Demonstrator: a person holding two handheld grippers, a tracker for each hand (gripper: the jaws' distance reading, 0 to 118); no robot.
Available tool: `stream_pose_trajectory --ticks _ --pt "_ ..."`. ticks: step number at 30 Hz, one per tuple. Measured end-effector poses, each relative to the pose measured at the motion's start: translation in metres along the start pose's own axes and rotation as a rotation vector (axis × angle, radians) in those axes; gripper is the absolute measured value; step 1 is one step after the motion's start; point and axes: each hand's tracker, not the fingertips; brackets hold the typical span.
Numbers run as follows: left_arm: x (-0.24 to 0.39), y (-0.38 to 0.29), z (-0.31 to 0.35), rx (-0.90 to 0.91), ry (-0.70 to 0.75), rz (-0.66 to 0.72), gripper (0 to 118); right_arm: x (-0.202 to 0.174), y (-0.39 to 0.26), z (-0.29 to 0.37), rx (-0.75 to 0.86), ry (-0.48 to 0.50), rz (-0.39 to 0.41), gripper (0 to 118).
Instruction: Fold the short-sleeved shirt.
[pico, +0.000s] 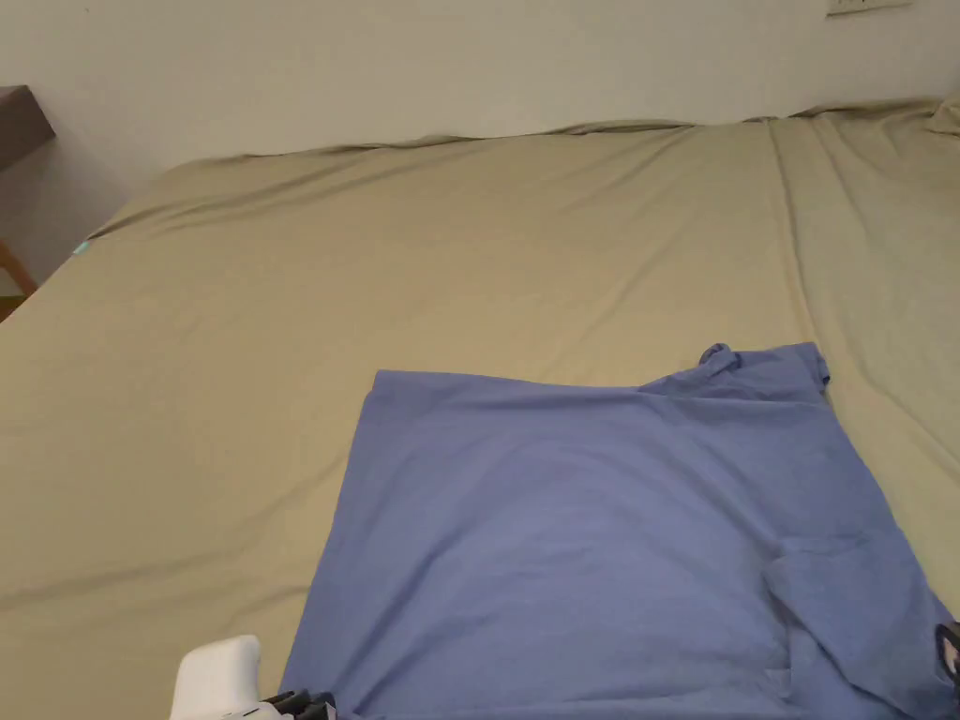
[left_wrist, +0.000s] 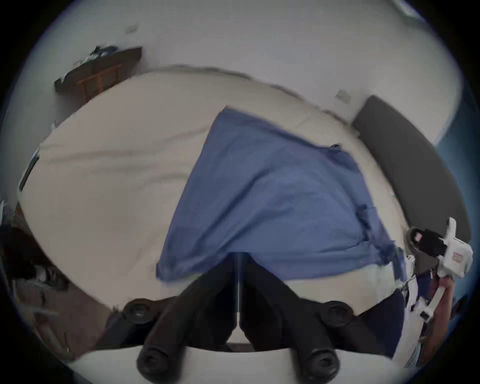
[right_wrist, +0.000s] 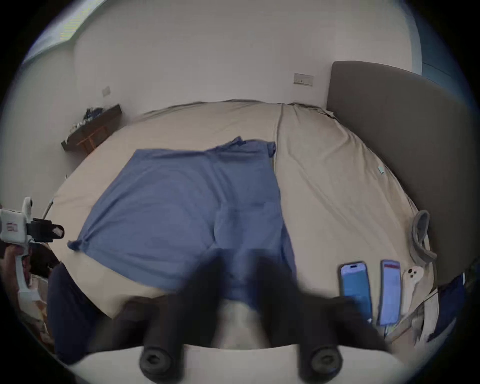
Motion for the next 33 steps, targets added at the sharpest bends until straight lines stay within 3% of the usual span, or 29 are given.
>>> stream_pose_trajectory --ticks 3,5,6,7,8,10,15,18,19,20,21,24,25,28,29,30,31,33 --pt "-0.011 0.001 -0.007 -0.01 -0.003 -0.002 0 -0.002 -0.011 -0.006 -0.054 0.106 -0.031 3" --pt "-0.02 0.003 -0.012 -0.02 0.045 0.008 0 0.001 -0.011 -0.006 -0.051 0.11 -0.028 3" --pt "-0.025 0.008 -0.015 -0.025 0.069 -0.013 19 0.003 -0.01 -0.006 -0.051 0.111 -0.017 3" --pt "-0.03 0.012 -0.018 -0.012 0.104 -0.039 72 -0.003 -0.012 -0.007 -0.05 0.1 0.007 3" --pt "-0.034 0.012 -0.025 -0.019 0.136 -0.072 118 0.0 -0.01 -0.008 -0.05 0.09 0.011 3" --pt "-0.036 0.015 -0.037 -0.05 0.088 -0.089 118 0.007 -0.007 -0.009 -0.052 0.087 0.003 3" --pt "-0.035 0.007 -0.075 -0.156 0.132 -0.092 117 0.019 -0.012 -0.011 -0.065 0.057 -0.053 3" --pt "-0.025 0.018 -0.086 -0.205 0.116 -0.117 98 0.03 -0.017 -0.019 -0.106 0.042 -0.095 3" --pt "-0.023 0.015 -0.086 -0.202 0.088 -0.111 75 0.035 -0.018 -0.022 -0.122 0.032 -0.105 3" --pt "-0.019 0.015 -0.084 -0.178 0.044 -0.103 22 0.039 -0.02 -0.026 -0.144 0.01 -0.116 3" --pt "-0.016 0.014 -0.081 -0.167 0.01 -0.097 9 0.043 -0.022 -0.028 -0.162 -0.015 -0.122 3" --pt "-0.015 0.017 -0.07 -0.156 0.046 -0.121 9 0.066 -0.026 -0.038 -0.168 -0.044 -0.147 3" --pt "-0.016 0.017 -0.067 -0.157 -0.075 -0.026 9 0.072 -0.026 -0.038 -0.165 -0.045 -0.164 3" --pt "-0.015 0.02 -0.043 -0.13 -0.204 0.125 9 0.089 -0.025 -0.044 -0.144 0.005 -0.232 6" --pt "-0.013 0.021 -0.038 -0.119 -0.215 0.136 9 0.093 -0.023 -0.048 -0.158 0.042 -0.248 47" --pt "-0.01 0.021 -0.033 -0.114 -0.21 0.123 9 0.095 -0.023 -0.053 -0.19 0.074 -0.262 98" --pt "-0.004 0.021 -0.03 -0.107 -0.205 0.107 9 0.097 -0.024 -0.059 -0.235 0.09 -0.265 118" --pt "-0.022 0.032 -0.037 -0.105 -0.225 0.1 9 0.095 -0.023 -0.061 -0.221 0.113 -0.253 117"
